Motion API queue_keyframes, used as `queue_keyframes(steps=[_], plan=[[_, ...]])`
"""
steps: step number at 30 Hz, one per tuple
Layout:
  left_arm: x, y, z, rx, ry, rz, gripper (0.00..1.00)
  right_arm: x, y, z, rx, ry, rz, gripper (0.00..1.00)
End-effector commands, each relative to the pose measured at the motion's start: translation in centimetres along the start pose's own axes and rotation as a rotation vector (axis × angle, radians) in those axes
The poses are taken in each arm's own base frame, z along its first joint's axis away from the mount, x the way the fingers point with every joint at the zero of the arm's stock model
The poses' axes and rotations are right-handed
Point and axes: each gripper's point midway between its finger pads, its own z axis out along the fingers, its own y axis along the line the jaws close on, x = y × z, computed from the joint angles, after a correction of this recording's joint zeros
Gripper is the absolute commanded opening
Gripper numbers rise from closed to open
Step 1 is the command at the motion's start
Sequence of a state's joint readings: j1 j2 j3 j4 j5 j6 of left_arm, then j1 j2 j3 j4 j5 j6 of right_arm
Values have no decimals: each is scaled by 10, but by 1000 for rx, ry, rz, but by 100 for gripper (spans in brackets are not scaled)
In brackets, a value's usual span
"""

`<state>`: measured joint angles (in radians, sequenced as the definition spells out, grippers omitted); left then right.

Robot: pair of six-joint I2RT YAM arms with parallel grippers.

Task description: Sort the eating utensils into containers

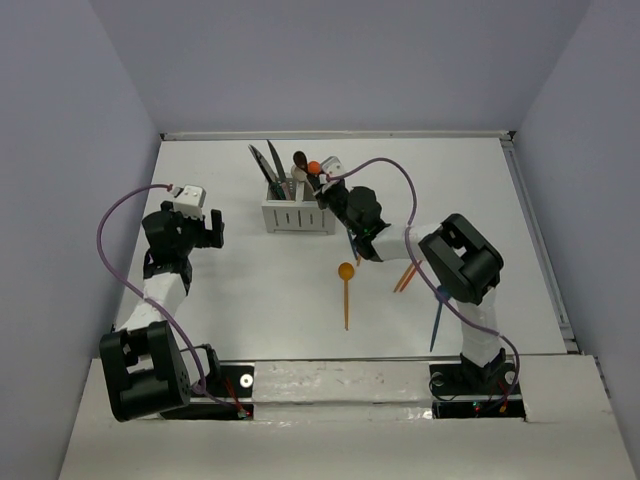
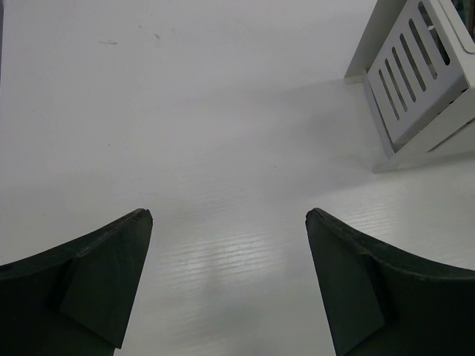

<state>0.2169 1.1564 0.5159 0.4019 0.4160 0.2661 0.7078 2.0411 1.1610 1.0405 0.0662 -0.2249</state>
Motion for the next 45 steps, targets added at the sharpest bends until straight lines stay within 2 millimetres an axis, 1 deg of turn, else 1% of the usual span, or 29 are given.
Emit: queue_keyframes(steps=[1, 2, 3, 4, 5, 10, 11, 16, 17, 19, 20, 22, 23, 24, 25, 26, 27, 28, 29, 30, 31, 33, 34, 35, 36, 37, 41, 44, 45], plan=[[-6, -10, 3, 52, -63, 11, 96, -35, -5, 11, 24, -130, -17, 0], [-6, -12, 1, 56, -90, 18, 96, -33, -8, 9, 39, -122, -15, 4], [-4, -17, -1, 68, -118, 26, 97, -34, -11, 7, 51, -121, -16, 18], [-9, -18, -1, 73, -138, 35, 97, -40, -14, 7, 62, -128, -14, 24], [-2, -22, -3, 84, -136, 34, 98, -50, -17, 3, 70, -137, -12, 28], [-1, -31, -6, 126, -168, 60, 99, -75, -24, -11, 85, -163, 10, 46], [-1, -30, -6, 121, -167, 62, 99, -75, -25, -16, 91, -163, 19, 56], [1, -27, -5, 103, -164, 62, 99, -114, -30, -35, 107, -223, 84, 62], [0, -27, -4, 102, -167, 63, 99, -141, -41, -44, 141, -255, 138, 62], [0, -25, -4, 96, -167, 63, 99, -140, -51, -45, 193, -125, 201, 62], [0, -24, -4, 88, -167, 63, 99, -112, -59, -56, 268, 61, 250, 62], [-2, -23, -5, 82, -175, 65, 99, -104, -70, -62, 332, 194, 269, 63], [-1, -23, -6, 80, -176, 66, 99, -88, -69, -69, 348, 271, 268, 64], [-2, -25, -6, 87, -180, 68, 99, -60, -75, -85, 403, 389, 266, 64], [-3, -25, -7, 88, -184, 70, 99, -46, -81, -94, 440, 434, 274, 66], [-3, -25, -7, 86, -184, 71, 99, -22, -91, -109, 473, 499, 325, 68], [-4, -25, -7, 86, -187, 71, 99, -12, -95, -113, 476, 520, 378, 68], [-4, -24, -7, 81, -189, 73, 99, 2, -95, -120, 465, 569, 434, 68], [-3, -24, -7, 81, -188, 74, 99, 12, -83, -123, 405, 620, 532, 68], [-4, -23, -7, 75, -188, 74, 99, 25, -84, -125, 409, 659, 559, 67], [-4, -23, -8, 73, -189, 73, 99, 32, -86, -126, 420, 687, 566, 66], [-3, -22, -8, 70, -187, 72, 99, 43, -97, -128, 487, 749, 515, 56], [-3, -23, -8, 70, -187, 72, 99, 66, -97, -131, 513, 815, 489, 55], [-3, -22, -9, 68, -190, 72, 99, 77, -96, -138, 526, 876, 468, 54], [-3, -23, -9, 70, -191, 73, 99, 79, -96, -133, 521, 885, 466, 54], [-5, -22, -10, 69, -195, 76, 99, 95, -91, -135, 514, 927, 463, 53], [-5, -24, -11, 71, -203, 81, 99, 119, -77, -133, 468, 995, 484, 49], [-6, -24, -13, 69, -207, 83, 99, 127, -73, -130, 441, 1024, 470, 46], [-6, -24, -13, 71, -207, 81, 99, 137, -75, -136, 460, 1060, 447, 44]])
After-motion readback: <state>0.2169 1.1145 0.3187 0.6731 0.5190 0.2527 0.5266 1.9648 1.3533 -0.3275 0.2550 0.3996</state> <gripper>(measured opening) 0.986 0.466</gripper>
